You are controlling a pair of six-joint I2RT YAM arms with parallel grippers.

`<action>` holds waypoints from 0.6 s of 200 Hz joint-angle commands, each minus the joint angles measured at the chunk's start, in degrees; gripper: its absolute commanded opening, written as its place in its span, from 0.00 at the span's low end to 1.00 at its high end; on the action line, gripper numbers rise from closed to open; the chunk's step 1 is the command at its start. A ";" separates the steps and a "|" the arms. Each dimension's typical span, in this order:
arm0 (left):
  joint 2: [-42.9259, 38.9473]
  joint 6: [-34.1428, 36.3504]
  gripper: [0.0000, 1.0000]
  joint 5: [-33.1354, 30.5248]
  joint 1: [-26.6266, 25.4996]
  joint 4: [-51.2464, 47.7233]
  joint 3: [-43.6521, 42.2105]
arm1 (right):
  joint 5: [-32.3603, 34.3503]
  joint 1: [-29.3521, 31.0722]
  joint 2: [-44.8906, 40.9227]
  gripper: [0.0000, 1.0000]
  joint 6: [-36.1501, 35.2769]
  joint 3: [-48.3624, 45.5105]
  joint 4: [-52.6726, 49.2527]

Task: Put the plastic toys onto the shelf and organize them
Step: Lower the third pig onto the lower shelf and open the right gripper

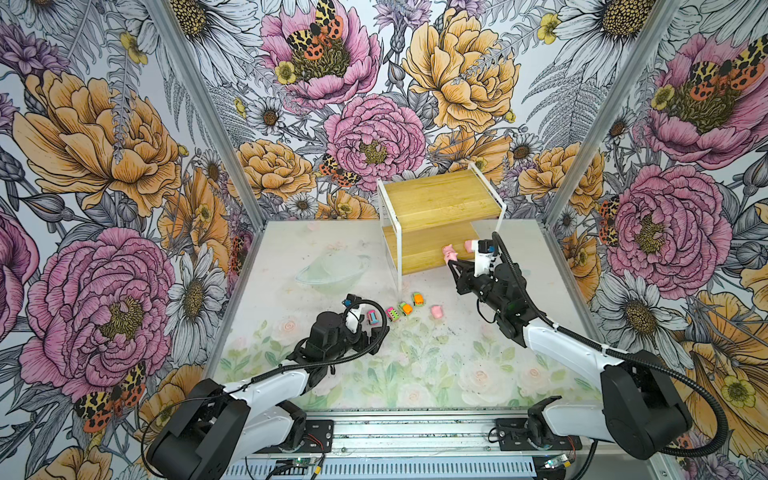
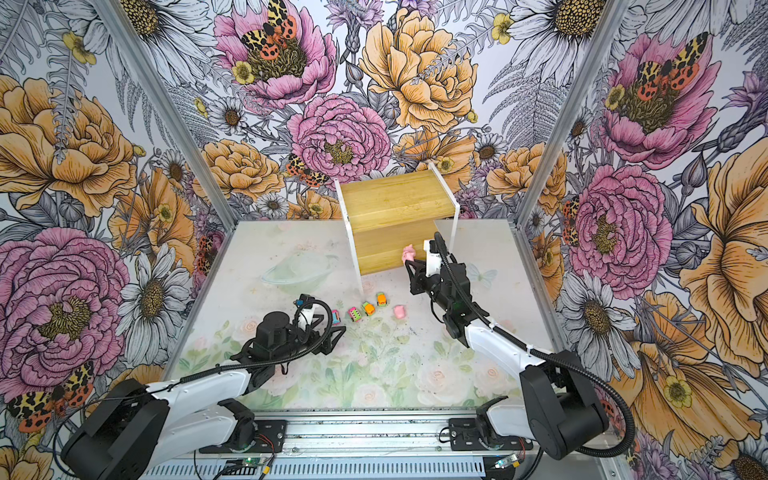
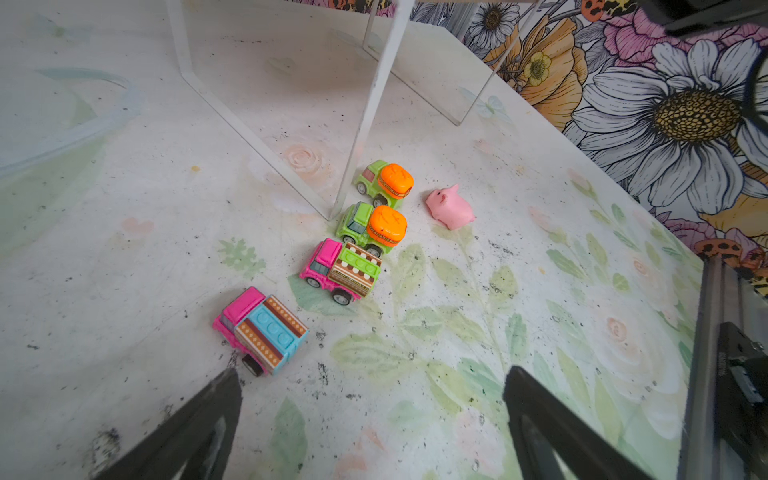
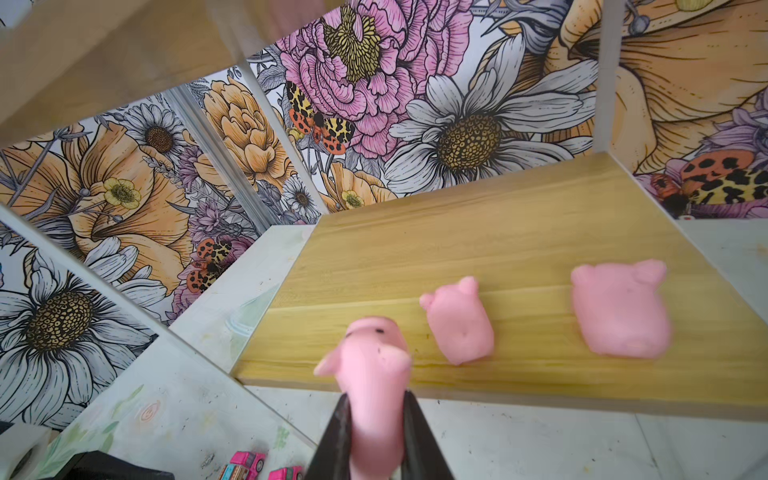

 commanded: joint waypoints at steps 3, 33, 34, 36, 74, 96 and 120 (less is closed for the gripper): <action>-0.81 1.18 0.99 -0.94 -0.40 -0.08 0.90 | -0.64 1.06 2.72 0.21 -0.19 3.34 1.00; -0.68 1.23 0.99 -1.10 -0.47 -0.07 0.90 | 1.52 2.56 6.44 0.21 0.47 6.98 -0.27; -0.68 1.23 0.99 -1.11 -0.45 -0.03 0.89 | 1.58 2.57 6.57 0.21 0.49 7.05 -0.31; -0.59 1.23 0.99 -1.10 -0.44 -0.05 0.92 | 1.63 2.72 6.82 0.21 0.50 7.32 -0.46; -0.46 1.36 0.99 -1.27 -0.48 -0.05 0.91 | 4.35 4.32 9.94 0.21 1.59 10.64 -2.27; -0.39 1.31 0.99 -1.29 -0.56 0.07 0.94 | 6.52 4.80 11.03 0.21 2.42 12.06 -4.14; -0.30 1.31 0.99 -1.28 -0.61 0.02 0.96 | 8.48 5.23 11.88 0.22 3.04 13.31 -5.94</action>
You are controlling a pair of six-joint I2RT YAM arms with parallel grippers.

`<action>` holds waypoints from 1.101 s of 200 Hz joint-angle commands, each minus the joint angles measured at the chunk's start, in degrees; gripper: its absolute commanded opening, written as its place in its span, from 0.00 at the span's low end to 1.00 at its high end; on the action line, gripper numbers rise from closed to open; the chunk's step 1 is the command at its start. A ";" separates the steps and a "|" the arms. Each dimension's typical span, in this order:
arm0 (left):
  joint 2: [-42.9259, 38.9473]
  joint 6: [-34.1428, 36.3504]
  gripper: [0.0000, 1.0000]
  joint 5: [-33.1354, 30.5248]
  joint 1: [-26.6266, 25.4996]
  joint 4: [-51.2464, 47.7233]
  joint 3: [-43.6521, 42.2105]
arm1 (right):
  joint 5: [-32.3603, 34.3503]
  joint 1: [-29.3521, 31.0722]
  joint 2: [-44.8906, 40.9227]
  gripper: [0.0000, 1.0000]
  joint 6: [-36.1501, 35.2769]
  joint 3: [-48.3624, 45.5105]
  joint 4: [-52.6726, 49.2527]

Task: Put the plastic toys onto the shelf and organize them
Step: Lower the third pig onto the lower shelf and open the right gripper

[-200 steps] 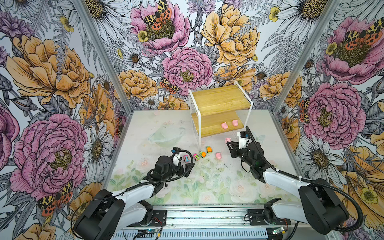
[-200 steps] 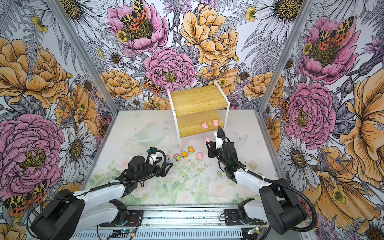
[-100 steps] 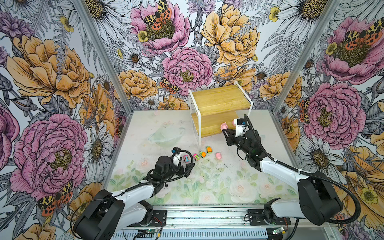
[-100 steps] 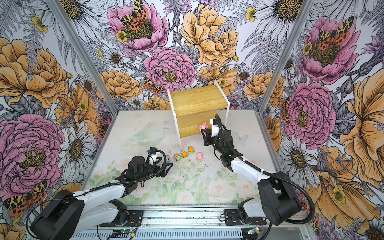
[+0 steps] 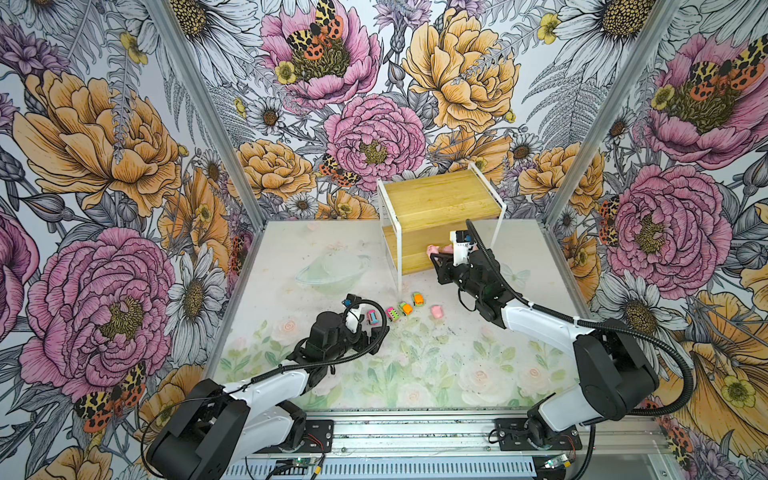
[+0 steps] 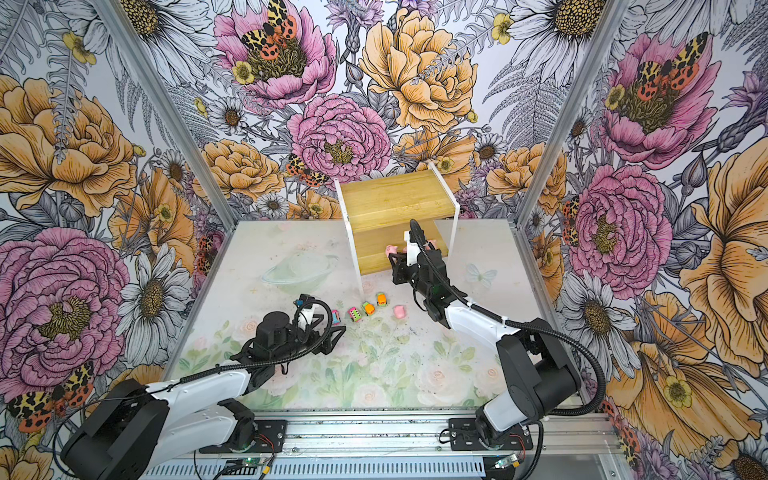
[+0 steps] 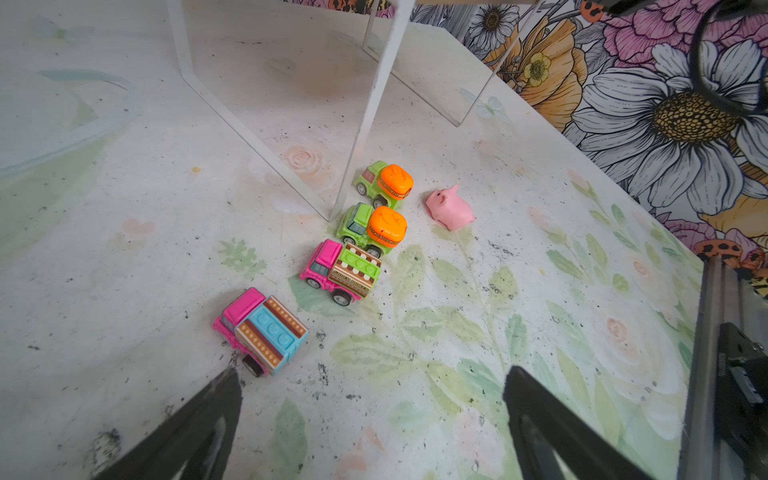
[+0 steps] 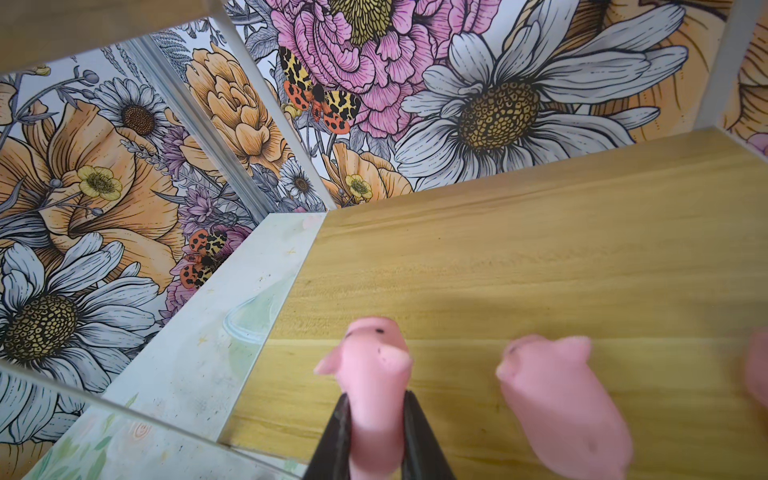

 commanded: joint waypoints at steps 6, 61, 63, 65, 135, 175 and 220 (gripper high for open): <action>-0.17 1.35 0.99 -1.23 -0.54 0.04 1.00 | 4.04 0.65 1.32 0.22 1.35 2.75 -2.09; -0.20 1.40 0.99 -1.32 -0.50 0.04 1.01 | 7.14 1.13 2.46 0.22 3.59 4.07 -4.70; -0.16 1.38 0.99 -1.32 -0.53 0.08 0.97 | 7.20 1.14 2.49 0.22 3.65 4.11 -4.69; -0.20 1.33 0.99 -1.27 -0.54 0.09 1.03 | 7.24 1.14 2.51 0.22 3.70 4.12 -4.73; -0.31 1.36 0.99 -1.31 -0.55 0.02 0.99 | 7.99 2.29 3.30 0.22 4.34 4.73 -5.03; -0.32 1.36 0.99 -1.24 -0.54 0.08 0.98 | 9.27 2.75 4.04 0.22 4.82 5.92 -5.83; -0.40 1.44 0.99 -1.31 -0.55 0.06 0.94 | 9.36 3.25 4.85 0.22 5.04 6.69 -5.86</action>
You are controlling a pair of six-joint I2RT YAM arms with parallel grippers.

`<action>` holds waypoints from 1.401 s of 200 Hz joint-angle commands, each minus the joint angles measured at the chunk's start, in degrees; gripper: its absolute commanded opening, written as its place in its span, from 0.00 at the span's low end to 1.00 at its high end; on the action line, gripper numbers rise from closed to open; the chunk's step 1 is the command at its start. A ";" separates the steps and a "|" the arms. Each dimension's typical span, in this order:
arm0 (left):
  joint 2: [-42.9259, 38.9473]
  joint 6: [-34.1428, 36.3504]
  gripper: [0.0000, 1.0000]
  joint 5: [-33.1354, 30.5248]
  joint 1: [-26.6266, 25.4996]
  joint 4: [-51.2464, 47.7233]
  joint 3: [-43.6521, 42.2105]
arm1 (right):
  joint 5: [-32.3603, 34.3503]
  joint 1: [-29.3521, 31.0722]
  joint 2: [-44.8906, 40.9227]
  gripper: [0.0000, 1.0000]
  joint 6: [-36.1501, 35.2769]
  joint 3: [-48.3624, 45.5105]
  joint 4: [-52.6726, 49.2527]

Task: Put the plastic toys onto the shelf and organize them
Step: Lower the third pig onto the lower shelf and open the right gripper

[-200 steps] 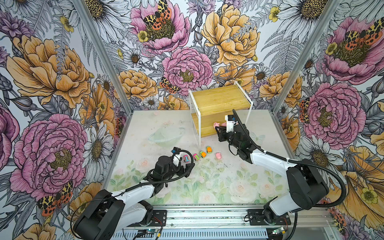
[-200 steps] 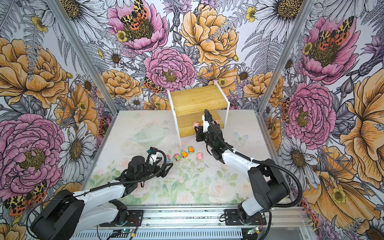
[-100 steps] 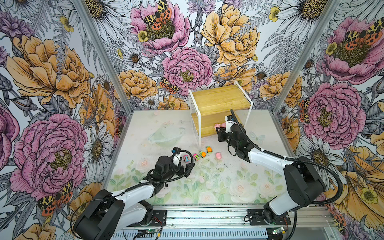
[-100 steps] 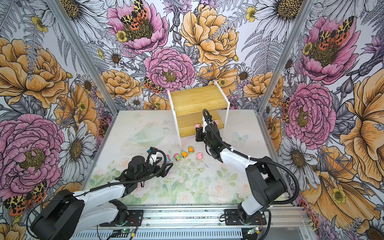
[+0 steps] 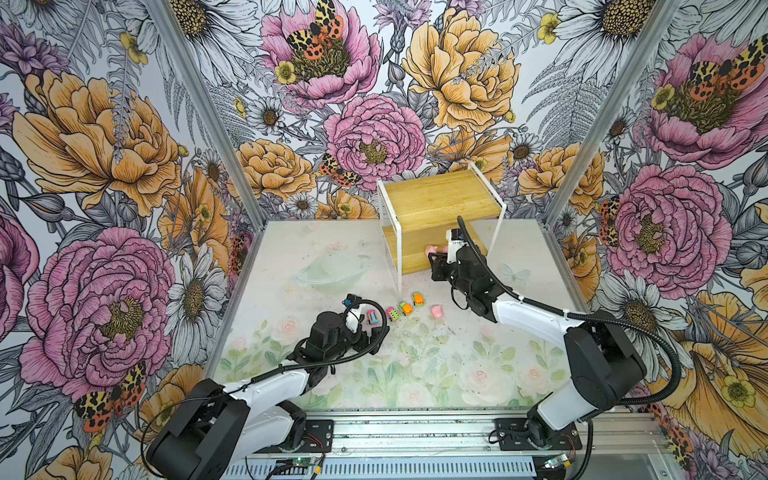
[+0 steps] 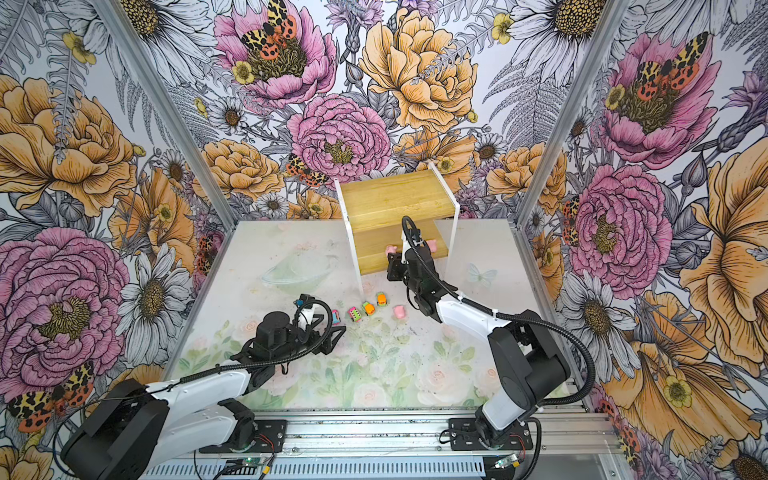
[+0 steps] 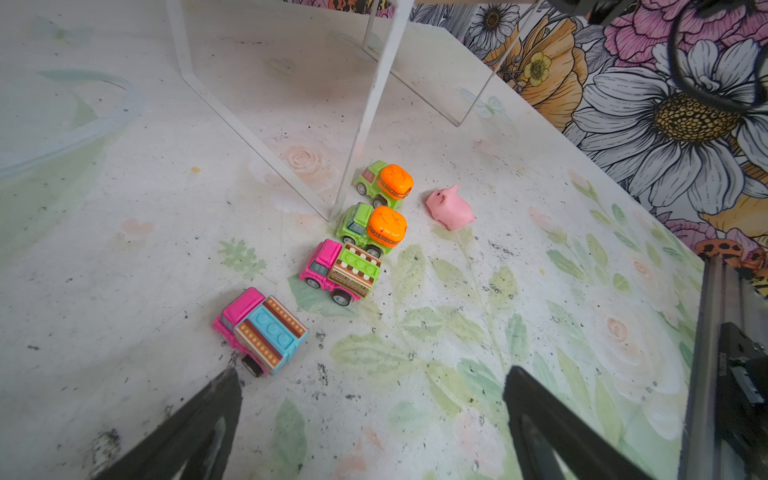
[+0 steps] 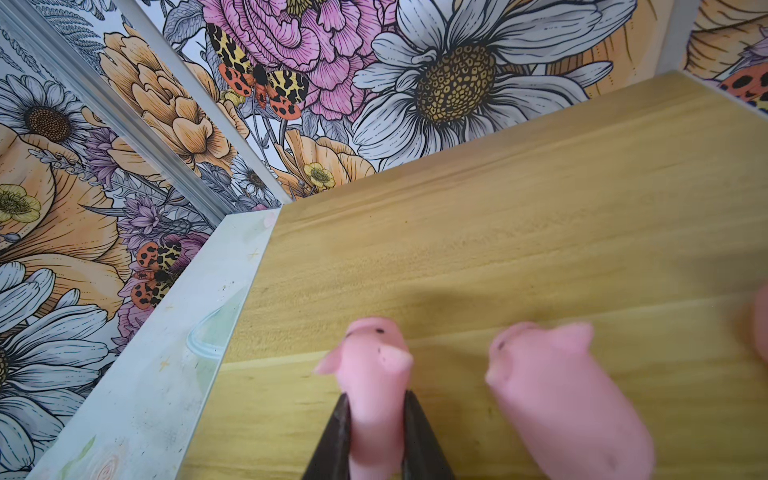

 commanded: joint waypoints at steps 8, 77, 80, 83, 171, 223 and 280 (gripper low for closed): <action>-0.39 1.43 0.99 -1.16 -0.44 0.14 0.93 | 1.27 0.65 1.28 0.22 0.50 2.10 0.14; -0.38 1.43 0.99 -1.11 -0.43 0.18 0.90 | 1.47 1.17 2.01 0.22 0.43 2.46 -0.65; -0.43 1.42 0.99 -1.16 -0.40 0.26 0.85 | 1.43 1.16 2.03 0.22 0.49 2.39 -0.67; -0.42 1.45 0.99 -1.14 -0.39 0.20 0.83 | 1.45 1.16 1.98 0.22 0.47 2.44 -0.68; -0.39 1.44 0.99 -1.22 -0.43 0.23 0.79 | 1.54 1.46 1.47 0.35 0.58 1.49 -0.63; -0.26 1.39 0.99 -1.20 -0.43 0.31 0.90 | 0.91 1.46 0.22 0.47 0.28 -0.03 -0.65; -0.32 1.42 0.99 -1.33 -0.46 0.31 0.80 | -2.79 1.42 -2.36 0.52 -1.80 -1.89 -2.32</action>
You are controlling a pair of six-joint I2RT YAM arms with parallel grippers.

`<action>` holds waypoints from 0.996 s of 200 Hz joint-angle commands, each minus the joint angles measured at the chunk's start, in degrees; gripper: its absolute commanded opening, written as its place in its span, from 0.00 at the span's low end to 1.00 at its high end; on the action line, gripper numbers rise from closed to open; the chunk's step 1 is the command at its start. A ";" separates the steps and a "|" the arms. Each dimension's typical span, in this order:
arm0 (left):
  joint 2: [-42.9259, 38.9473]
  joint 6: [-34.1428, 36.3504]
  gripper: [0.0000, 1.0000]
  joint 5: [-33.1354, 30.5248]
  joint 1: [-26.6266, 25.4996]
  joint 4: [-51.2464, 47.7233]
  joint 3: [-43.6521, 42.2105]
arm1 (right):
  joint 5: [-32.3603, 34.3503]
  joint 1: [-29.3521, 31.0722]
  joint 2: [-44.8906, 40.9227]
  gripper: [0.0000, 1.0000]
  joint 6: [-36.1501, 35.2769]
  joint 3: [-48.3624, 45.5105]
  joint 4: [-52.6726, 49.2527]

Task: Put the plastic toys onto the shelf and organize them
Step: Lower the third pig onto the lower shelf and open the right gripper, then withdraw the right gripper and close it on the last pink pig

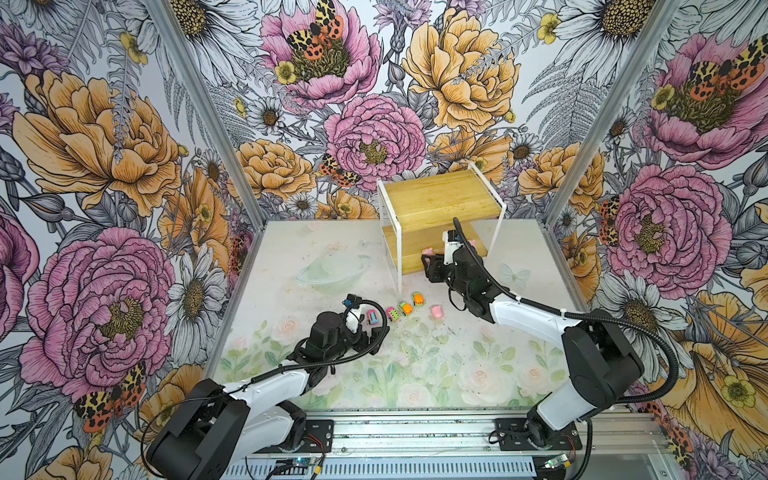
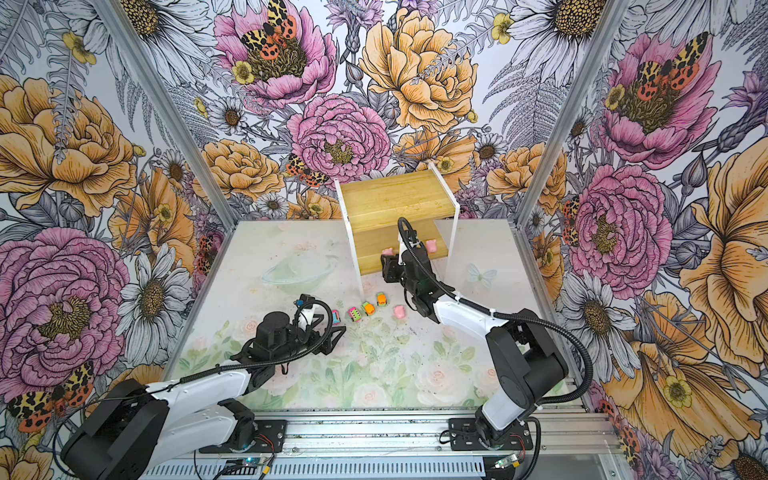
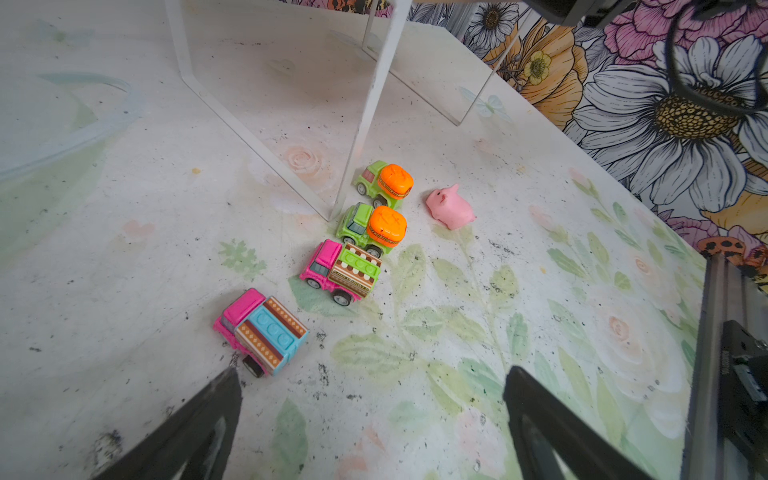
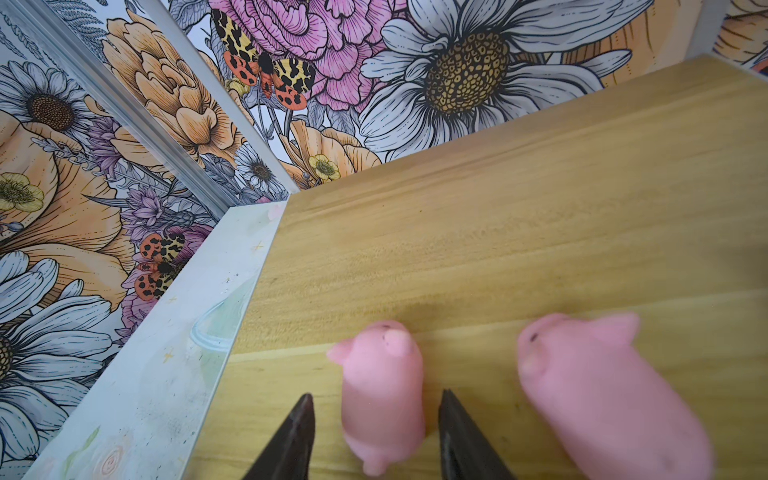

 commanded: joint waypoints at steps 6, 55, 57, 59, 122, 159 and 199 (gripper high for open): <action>-0.32 1.01 0.99 -1.32 -0.51 0.30 0.79 | -2.44 0.53 -3.25 0.52 -1.90 -2.04 -2.88; -0.03 1.04 0.99 -1.58 -0.60 0.32 0.90 | -7.28 0.44 -15.05 0.59 -5.09 -13.43 -4.51; -0.05 1.05 0.99 -1.58 -0.54 0.30 0.88 | -7.37 0.46 -15.47 0.59 -5.08 -14.26 -4.30; 0.05 1.12 0.99 -1.54 -0.59 0.32 0.94 | -7.40 0.44 -15.91 0.59 -5.07 -15.02 -4.08; 0.29 1.05 0.99 -2.28 -0.68 0.22 1.06 | -4.61 1.01 -14.05 0.59 -1.44 -38.94 22.35; 0.23 0.87 0.99 -2.69 -0.80 0.11 1.08 | -4.56 2.95 -6.12 0.58 -3.81 -36.87 24.71; 0.23 0.79 0.99 -2.98 -0.78 -0.29 1.31 | -3.36 3.69 -1.91 0.58 -4.46 -35.84 28.41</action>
